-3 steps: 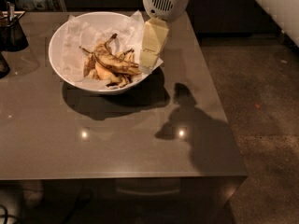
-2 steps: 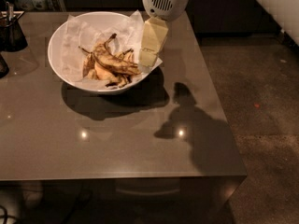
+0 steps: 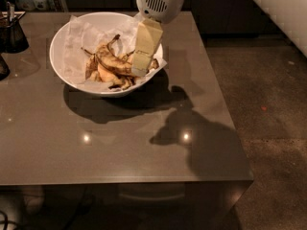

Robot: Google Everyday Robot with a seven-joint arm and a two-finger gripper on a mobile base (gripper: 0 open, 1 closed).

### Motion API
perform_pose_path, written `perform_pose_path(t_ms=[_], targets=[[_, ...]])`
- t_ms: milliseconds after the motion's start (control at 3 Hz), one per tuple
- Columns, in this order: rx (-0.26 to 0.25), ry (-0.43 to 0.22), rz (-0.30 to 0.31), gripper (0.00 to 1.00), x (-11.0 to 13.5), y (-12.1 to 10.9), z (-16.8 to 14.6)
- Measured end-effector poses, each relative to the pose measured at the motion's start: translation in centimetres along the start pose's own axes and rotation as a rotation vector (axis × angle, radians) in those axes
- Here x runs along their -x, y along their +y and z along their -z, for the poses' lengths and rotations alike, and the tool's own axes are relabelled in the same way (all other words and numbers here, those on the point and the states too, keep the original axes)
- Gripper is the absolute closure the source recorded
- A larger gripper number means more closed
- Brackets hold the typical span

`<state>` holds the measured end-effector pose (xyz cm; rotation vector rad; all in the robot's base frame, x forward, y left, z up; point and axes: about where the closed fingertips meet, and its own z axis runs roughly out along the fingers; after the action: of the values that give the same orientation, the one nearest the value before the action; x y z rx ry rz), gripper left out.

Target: Pick banana from white bowl

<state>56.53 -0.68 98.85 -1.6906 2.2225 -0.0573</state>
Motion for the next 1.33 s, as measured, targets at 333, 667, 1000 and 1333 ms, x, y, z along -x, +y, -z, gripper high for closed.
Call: perform_pose_path(t_ms=[333, 667, 1000, 1333], targets=[[0.0, 0.0, 0.001, 0.0, 0.0, 0.0, 0.0], [-0.009, -0.022, 0.037, 0.0, 1.3, 0.2, -0.3], [0.005, -0.059, 0.084, 0.0, 3.7, 0.8, -0.7], [0.036, -0.07, 0.14, 0.0, 5.4, 1.1, -1.1]])
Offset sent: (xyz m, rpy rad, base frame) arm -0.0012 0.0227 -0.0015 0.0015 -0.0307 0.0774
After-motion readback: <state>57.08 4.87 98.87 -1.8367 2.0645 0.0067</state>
